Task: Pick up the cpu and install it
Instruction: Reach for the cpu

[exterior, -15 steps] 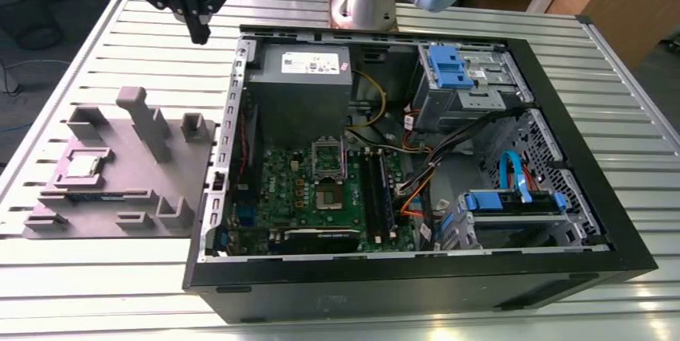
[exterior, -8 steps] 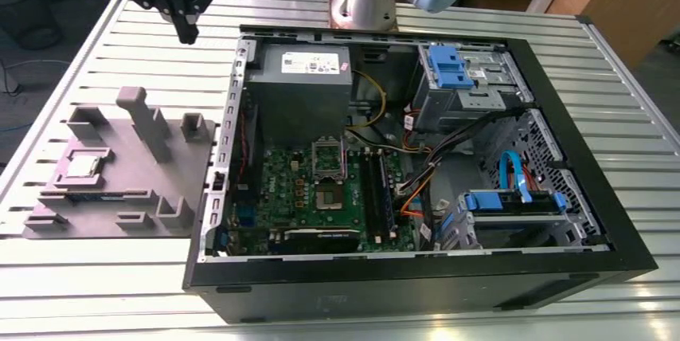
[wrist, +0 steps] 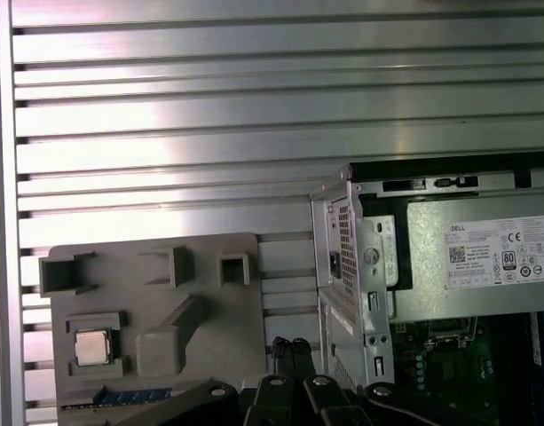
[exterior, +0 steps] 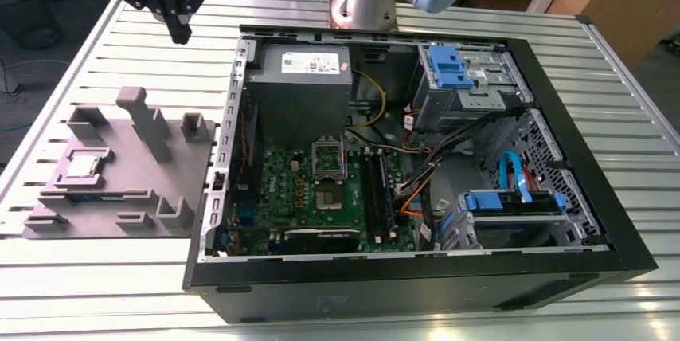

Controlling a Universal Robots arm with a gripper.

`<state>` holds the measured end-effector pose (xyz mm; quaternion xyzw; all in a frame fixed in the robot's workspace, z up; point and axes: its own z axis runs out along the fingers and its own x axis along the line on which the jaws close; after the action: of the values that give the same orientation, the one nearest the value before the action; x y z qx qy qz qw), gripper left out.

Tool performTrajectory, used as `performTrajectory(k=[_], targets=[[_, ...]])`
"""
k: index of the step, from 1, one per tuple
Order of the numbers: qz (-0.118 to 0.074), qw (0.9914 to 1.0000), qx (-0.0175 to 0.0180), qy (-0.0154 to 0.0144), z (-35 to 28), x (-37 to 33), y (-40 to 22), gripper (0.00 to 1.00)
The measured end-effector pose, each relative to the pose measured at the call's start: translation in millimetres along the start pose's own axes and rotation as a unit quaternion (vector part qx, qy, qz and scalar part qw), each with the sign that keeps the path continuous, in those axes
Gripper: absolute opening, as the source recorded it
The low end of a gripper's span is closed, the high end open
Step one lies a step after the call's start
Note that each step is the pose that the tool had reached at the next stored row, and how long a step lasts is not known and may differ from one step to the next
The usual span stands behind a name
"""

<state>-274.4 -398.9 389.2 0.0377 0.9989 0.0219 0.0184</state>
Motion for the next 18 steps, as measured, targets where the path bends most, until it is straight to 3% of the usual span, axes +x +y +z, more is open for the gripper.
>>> performTrajectory(k=[18], targets=[[0.000, 1.00000, 0.0000, 0.0000, 2.4, 16.4, -1.4, 0.11]])
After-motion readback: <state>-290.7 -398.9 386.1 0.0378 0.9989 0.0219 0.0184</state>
